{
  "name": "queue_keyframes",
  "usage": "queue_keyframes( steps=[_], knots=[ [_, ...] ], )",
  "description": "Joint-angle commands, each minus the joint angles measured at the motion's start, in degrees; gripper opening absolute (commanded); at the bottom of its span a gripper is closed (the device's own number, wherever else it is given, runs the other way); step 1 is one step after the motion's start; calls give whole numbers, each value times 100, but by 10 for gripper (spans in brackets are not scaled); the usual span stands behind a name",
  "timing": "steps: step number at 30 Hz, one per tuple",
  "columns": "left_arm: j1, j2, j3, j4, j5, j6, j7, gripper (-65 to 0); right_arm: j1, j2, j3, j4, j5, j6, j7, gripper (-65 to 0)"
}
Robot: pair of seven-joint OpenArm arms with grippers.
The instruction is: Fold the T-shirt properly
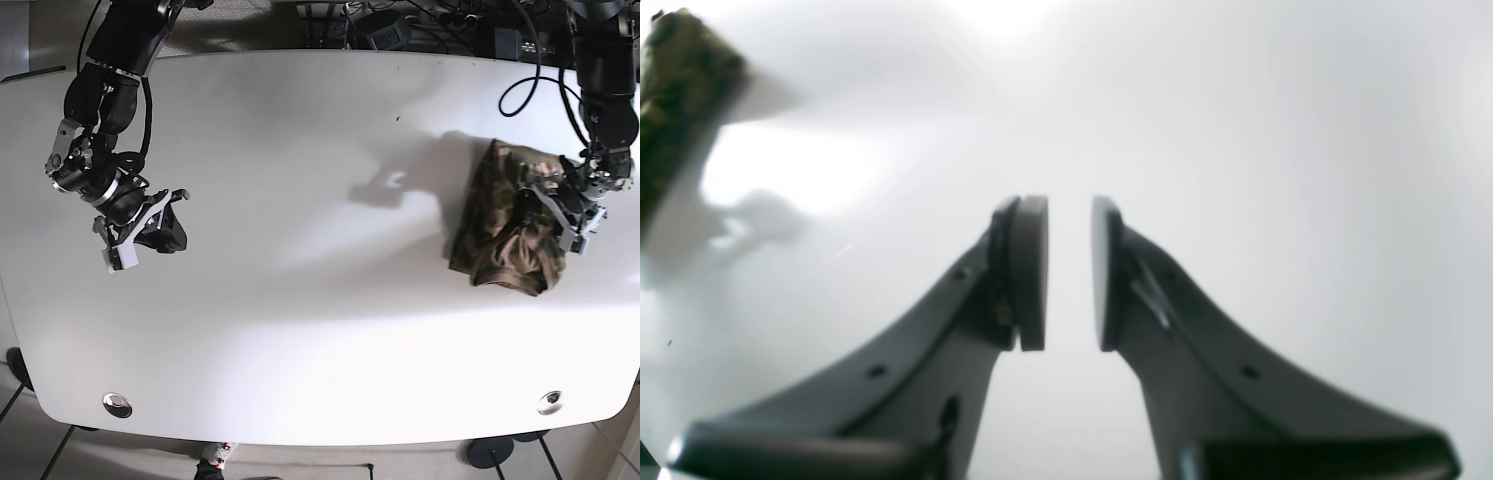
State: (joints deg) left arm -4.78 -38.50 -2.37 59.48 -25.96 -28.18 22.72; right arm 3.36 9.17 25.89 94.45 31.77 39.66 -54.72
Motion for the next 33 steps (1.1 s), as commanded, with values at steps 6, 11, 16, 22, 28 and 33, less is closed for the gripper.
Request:
queue_keyframes(
  steps=[6,11,16,22,28,33],
  knots=[
    [-37,-1359,-506,-1575,147,-720,-843,-186,-243,46,18,713,115,34,131,-549],
    [-19,-1710,-541,-1707,94,-1001,-1283,-186,-375,-121,18,766,80,34,149,-549],
    [412,-1482,-1218,-854,94,-1182,-1274,-242,-577,-148,18,845,54,34,166,-549],
    [1106,-189,-1561,1230,200,-1182,-1274,-249,-1052,-280,-9,1038,-1326,34,1459,-549],
    [1493,2149,-1587,2997,2178,-263,-1309,-250,-1729,-851,26,977,-3419,34,3938,-549],
    [2425,3520,-1587,3990,2450,370,-1327,-251,-2529,-851,26,546,-3410,34,5318,-549]
  ],
)
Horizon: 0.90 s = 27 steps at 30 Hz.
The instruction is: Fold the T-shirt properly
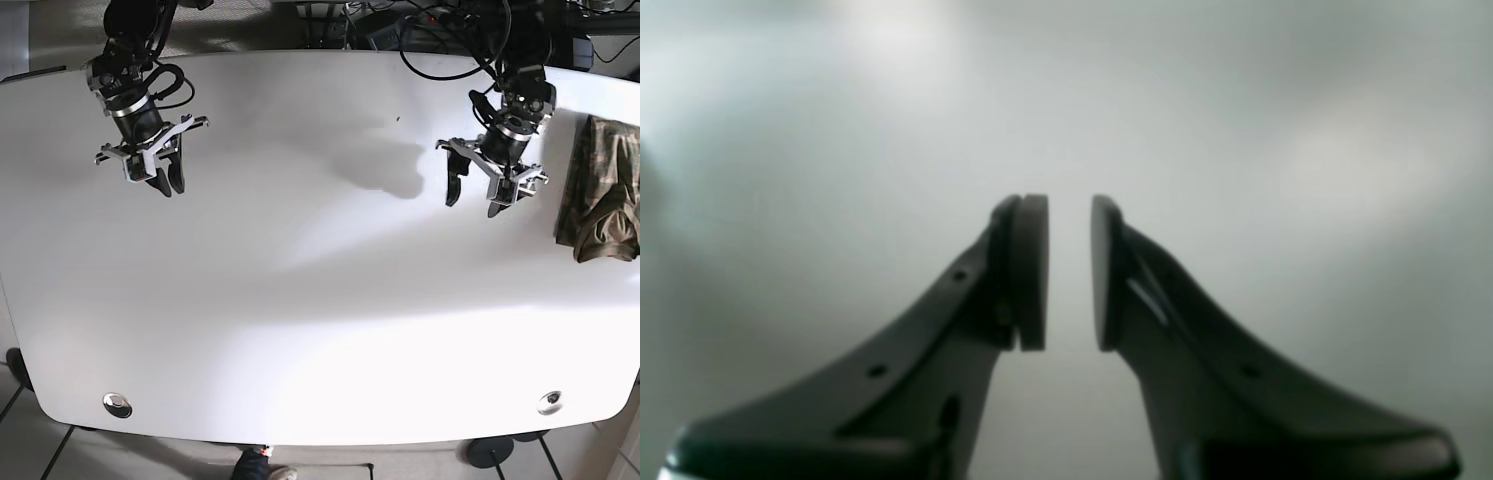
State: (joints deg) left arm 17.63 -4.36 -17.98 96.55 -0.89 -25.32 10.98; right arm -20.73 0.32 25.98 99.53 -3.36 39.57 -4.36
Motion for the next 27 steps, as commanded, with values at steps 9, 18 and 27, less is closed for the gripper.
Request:
queue_keyframes(
  steps=[9,18,27],
  knots=[
    [3138,1100,422,670,-83,585,-2624,-254,-2002,254,9,-348,1694,-208,1407,-549],
    [5028,1073,879,-42,-57,805,-3046,-254,-3663,702,-26,-383,2177,-164,1407,-549],
    [3675,651,861,-3356,-83,805,-3063,-254,-3083,1001,-571,-3021,2151,-164,1425,-550]
  ],
)
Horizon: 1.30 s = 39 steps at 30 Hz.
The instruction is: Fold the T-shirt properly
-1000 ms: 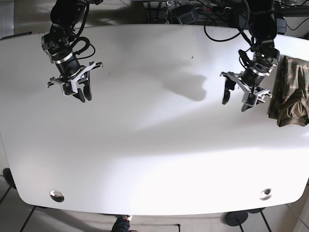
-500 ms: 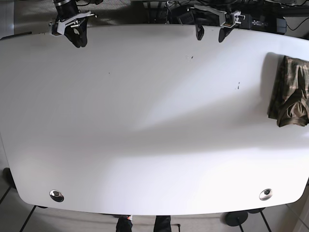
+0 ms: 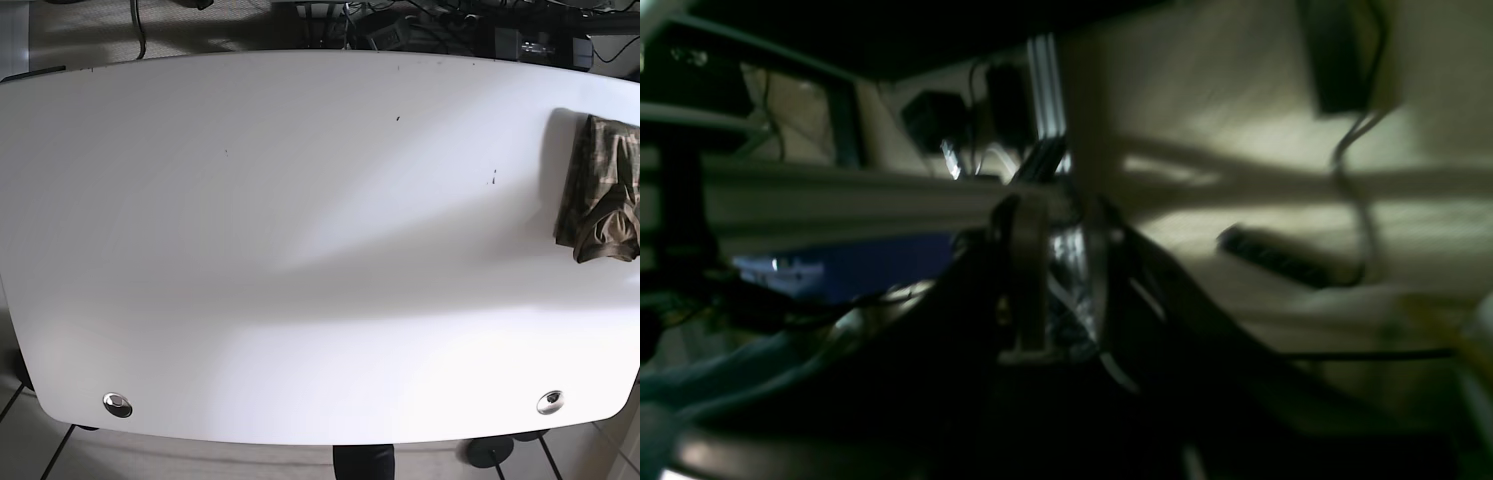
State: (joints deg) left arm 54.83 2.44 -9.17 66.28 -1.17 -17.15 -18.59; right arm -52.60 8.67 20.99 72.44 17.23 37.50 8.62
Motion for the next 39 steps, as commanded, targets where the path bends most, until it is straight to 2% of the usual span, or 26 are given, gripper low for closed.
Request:
queue_keyframes(
  steps=[1,3,5,7,10,13,18,22,28,29,32,36,39],
  knots=[
    [-292,-37,-28,-698,-54,-13,-115,-260,359,245,-249,-761,74,44,153,-550],
    [-705,-55,-28,-1314,-54,-4,-123,-310,851,351,-592,-1746,39,9,531,-550],
    [-1039,-116,-81,-1718,-54,-4,-123,-344,1255,360,-899,-2633,39,-9,1173,-550],
    [-1180,-143,-107,-1947,-54,-4,-123,-344,1440,369,-1172,-3143,39,-18,1718,-550],
    [-1267,-143,-134,-2026,-54,-4,-123,-349,1502,369,-1400,-3363,39,-18,1894,-550],
    [-960,-134,-134,-1595,-54,-4,-123,-350,1071,369,-1392,-2783,74,-18,1894,-550],
    [-19,-125,-116,-153,-63,-4,-115,-350,297,465,-1374,-1710,101,-26,1885,-550],
    [1009,-125,-134,1710,-63,-4,-115,-350,-591,421,-899,-409,101,-26,1867,-550],
    [1924,-125,-160,3970,-72,-4,-97,-350,-1391,474,-847,1103,101,-26,1859,-550],
    [1968,-125,-160,4225,-72,-4,-97,-350,-1452,474,-741,1270,101,-44,1859,-550],
    [1924,-125,-151,4708,-72,-4,-88,-350,-1505,421,-398,1780,101,-308,1859,-550],
    [1344,-55,-116,4875,-72,-4,-97,-349,-1320,483,-381,2316,110,-334,1859,-550],
    [755,385,-142,4849,-63,-4,-80,-344,-898,456,-266,2474,110,-334,1780,-549]
  ],
)
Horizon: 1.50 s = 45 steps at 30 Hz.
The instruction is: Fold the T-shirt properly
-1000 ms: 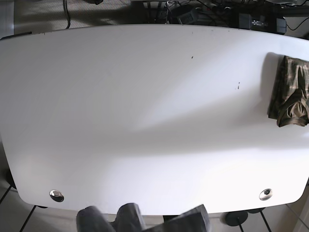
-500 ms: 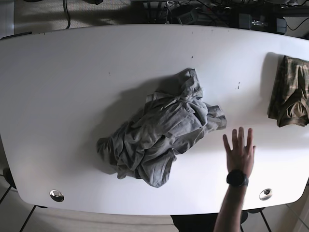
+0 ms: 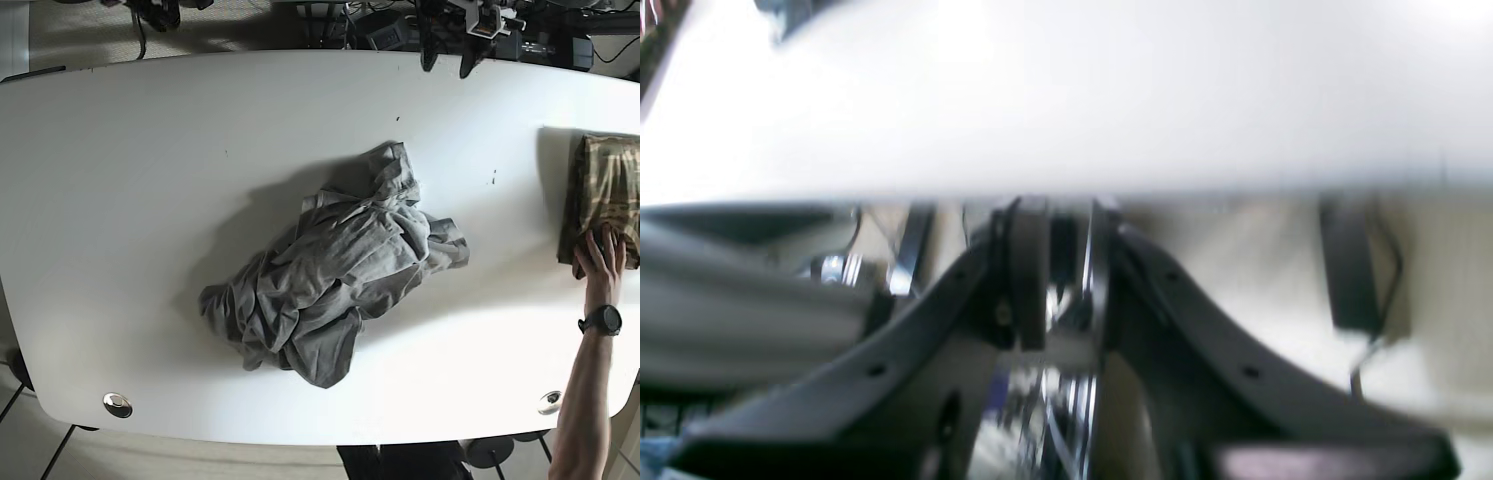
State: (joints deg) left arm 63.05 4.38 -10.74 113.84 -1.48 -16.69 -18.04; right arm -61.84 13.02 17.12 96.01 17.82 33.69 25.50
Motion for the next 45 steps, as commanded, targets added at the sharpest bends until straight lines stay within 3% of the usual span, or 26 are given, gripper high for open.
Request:
queue_keyframes(
  steps=[1,4,6,10,15,18,21,25,31,35,39,45],
  knots=[
    [-261,340,6,93,-6,-50,-108,-339,202,-14,208,171,42,46,-110,-549],
    [-683,462,-82,93,2,-50,472,-267,817,-22,296,443,42,81,-1016,-549],
    [-1061,462,-82,110,2,-50,947,-254,1327,-22,296,478,51,99,-1402,-549],
    [-1782,462,-91,110,2,-50,1870,-253,1925,-14,296,496,51,99,-1719,-549],
    [-2766,313,-38,49,354,-59,2503,-251,2400,-14,296,487,51,99,-2413,-549],
    [-3505,287,50,-92,389,-67,3198,-194,2558,-14,296,496,51,81,-2510,-549],
    [-4340,-47,375,-206,389,-67,4235,-172,2734,-128,261,575,33,55,-2528,-549],
    [-4674,-583,973,-259,389,-67,4903,-172,2936,-313,305,909,-11,64,-3117,-547],
    [-4639,-979,1536,-602,363,-76,5017,-172,3156,-330,296,1024,42,64,-3389,-549],
    [-4656,-961,1553,-1200,345,-76,4974,-174,3165,-330,296,1059,42,64,-3389,-549],
    [-4665,-926,1562,-1384,345,-76,4508,-174,3156,-330,305,1059,42,64,-3389,-549],
    [-4929,-917,1562,-1630,345,-59,4481,-174,3121,-330,305,1050,42,90,-3389,-549]
  ],
)
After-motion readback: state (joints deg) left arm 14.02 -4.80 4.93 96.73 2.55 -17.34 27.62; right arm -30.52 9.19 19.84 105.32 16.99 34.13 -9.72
